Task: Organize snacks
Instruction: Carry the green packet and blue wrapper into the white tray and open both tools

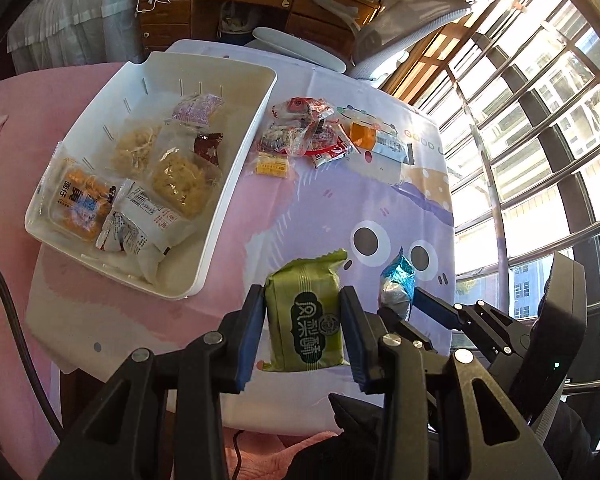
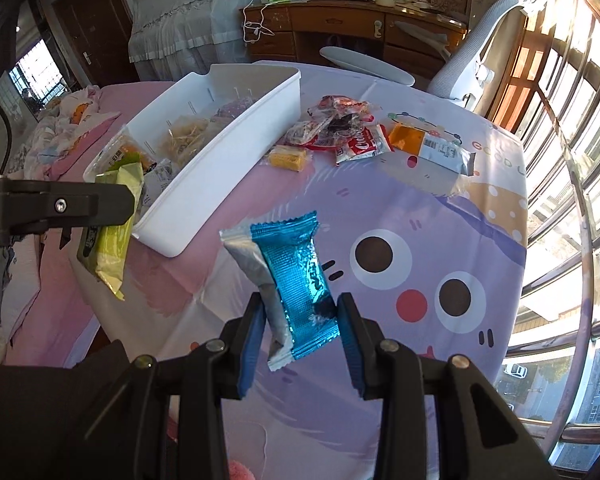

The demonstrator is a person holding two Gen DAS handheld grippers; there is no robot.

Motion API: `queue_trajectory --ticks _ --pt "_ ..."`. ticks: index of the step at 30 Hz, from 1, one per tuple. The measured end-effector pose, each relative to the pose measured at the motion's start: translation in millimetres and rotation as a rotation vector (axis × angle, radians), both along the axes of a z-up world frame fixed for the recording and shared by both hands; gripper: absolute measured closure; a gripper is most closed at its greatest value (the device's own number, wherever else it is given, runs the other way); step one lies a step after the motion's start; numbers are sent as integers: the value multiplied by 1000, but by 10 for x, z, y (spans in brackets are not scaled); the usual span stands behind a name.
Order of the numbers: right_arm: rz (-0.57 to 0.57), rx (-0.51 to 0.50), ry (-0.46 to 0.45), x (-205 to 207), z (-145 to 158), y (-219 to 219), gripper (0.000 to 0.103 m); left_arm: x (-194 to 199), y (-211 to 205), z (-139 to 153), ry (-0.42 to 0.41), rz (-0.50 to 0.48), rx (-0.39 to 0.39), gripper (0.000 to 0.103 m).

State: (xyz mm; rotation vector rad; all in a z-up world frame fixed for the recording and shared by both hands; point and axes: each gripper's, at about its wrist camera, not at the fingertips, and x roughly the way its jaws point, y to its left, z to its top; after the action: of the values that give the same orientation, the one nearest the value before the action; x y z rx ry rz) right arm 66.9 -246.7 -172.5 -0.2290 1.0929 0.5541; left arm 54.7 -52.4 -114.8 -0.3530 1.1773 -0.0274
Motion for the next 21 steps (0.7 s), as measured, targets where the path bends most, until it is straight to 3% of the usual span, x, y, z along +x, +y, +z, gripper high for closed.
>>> queue_trajectory --ticks 6,21 --pt "22 -7 -19 -81 114 232 66 -36 220 138 -44 -58 0 67" --pt "-117 28 -59 -62 437 789 66 134 841 417 -93 -235 31 67"
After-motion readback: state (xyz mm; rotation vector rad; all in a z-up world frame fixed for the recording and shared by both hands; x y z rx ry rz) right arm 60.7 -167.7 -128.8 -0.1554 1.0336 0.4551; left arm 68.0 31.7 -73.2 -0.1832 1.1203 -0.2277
